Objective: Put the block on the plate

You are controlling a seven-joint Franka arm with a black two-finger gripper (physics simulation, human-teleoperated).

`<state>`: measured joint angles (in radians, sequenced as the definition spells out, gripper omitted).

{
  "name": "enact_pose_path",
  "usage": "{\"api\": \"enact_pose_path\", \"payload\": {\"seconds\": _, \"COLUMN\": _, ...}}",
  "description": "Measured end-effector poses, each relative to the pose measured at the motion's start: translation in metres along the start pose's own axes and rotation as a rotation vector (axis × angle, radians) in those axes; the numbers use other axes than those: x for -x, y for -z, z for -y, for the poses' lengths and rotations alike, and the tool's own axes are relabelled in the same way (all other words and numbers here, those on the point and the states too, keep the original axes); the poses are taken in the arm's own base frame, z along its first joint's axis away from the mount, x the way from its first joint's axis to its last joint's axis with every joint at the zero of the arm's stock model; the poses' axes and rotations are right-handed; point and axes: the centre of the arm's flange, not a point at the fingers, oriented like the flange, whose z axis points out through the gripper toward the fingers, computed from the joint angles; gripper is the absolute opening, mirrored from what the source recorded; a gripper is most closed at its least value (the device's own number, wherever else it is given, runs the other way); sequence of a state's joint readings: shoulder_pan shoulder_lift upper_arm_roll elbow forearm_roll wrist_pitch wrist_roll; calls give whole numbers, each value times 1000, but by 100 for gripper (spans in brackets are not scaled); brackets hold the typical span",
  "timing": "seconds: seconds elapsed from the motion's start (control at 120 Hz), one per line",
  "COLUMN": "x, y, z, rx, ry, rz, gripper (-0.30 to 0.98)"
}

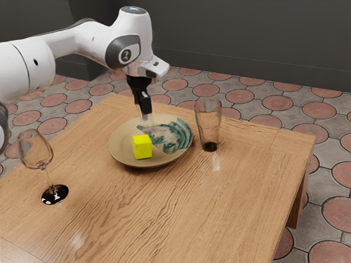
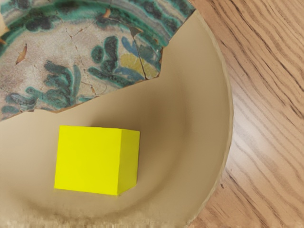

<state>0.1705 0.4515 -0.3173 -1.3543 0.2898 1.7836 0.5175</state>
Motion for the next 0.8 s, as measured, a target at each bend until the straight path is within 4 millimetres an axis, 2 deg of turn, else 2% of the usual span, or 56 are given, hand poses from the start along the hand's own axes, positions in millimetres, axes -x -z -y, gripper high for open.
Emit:
{"api": "enact_pose_path", "payload": {"seconds": 0.125, "x": 11, "y": 35, "z": -12, "rx": -4, "ry": 36, "rz": -8, "gripper": 69}}
{"api": "enact_pose_path", "payload": {"seconds": 0.267, "x": 27, "y": 64, "z": -16, "rx": -1, "ry": 121, "rz": 0, "gripper": 69}}
{"api": "enact_pose_path", "payload": {"seconds": 0.4, "x": 59, "y": 93, "z": -7, "rx": 16, "ry": 266, "rz": 10, "gripper": 69}}
{"api": "enact_pose_path", "payload": {"seconds": 0.517, "x": 97, "y": 119, "z": 6, "rx": 28, "ry": 408, "rz": 14, "gripper": 69}}
{"api": "enact_pose_path", "payload": {"seconds": 0.617, "x": 120, "y": 134, "z": 7, "rx": 40, "ry": 493, "rz": 17, "gripper": 69}}
{"api": "enact_pose_path", "payload": {"seconds": 0.8, "x": 134, "y": 143, "z": -1, "rx": 48, "ry": 573, "rz": 16, "gripper": 69}}
